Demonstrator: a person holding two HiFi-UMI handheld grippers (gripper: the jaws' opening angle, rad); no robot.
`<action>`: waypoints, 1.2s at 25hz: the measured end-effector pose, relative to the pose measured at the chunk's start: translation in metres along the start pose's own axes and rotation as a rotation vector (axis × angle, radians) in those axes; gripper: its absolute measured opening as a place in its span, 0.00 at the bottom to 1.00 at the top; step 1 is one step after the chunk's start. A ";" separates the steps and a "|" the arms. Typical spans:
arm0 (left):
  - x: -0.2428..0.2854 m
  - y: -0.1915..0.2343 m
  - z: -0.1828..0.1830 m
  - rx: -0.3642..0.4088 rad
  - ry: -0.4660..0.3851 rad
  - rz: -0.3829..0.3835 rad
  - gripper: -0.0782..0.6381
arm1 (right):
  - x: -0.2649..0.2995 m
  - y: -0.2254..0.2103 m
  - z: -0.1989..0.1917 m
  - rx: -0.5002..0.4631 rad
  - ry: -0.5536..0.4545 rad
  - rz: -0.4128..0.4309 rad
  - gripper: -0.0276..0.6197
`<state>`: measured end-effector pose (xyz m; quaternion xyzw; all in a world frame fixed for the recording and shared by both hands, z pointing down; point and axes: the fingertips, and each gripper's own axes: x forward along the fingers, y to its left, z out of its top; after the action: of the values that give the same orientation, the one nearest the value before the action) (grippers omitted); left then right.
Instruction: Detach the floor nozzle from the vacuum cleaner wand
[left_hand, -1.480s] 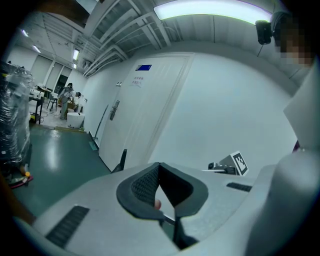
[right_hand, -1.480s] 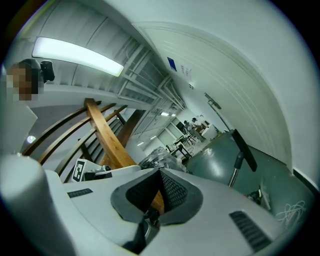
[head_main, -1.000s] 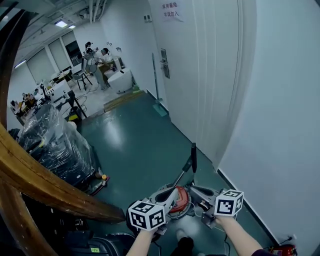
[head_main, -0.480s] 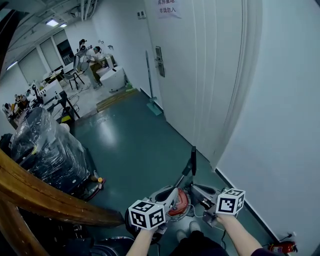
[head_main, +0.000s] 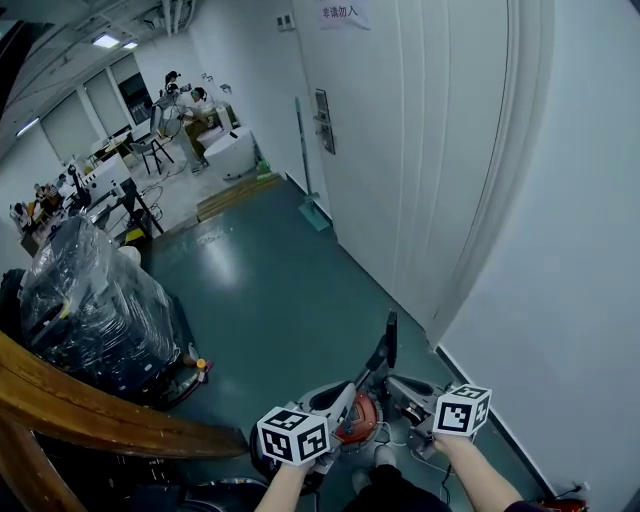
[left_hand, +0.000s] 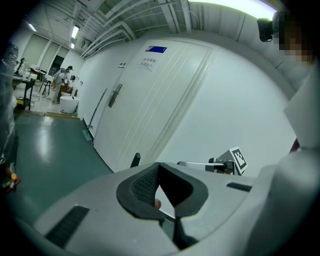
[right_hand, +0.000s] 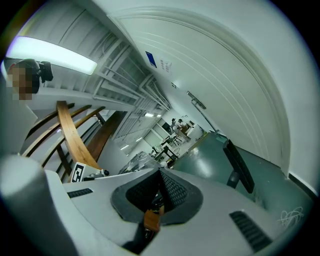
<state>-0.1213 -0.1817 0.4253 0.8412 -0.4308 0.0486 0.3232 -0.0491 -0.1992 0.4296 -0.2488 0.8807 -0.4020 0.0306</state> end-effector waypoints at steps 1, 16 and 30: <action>0.005 0.002 0.001 -0.002 0.003 0.003 0.11 | 0.002 -0.005 0.002 0.009 0.002 0.001 0.07; 0.051 0.058 -0.017 -0.009 0.070 0.001 0.11 | 0.030 -0.076 -0.001 0.076 -0.038 -0.073 0.07; 0.107 0.134 -0.095 0.034 0.184 -0.082 0.11 | 0.048 -0.177 -0.060 0.096 -0.063 -0.167 0.07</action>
<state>-0.1372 -0.2562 0.6053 0.8555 -0.3635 0.1196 0.3489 -0.0333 -0.2776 0.6053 -0.3319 0.8353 -0.4368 0.0367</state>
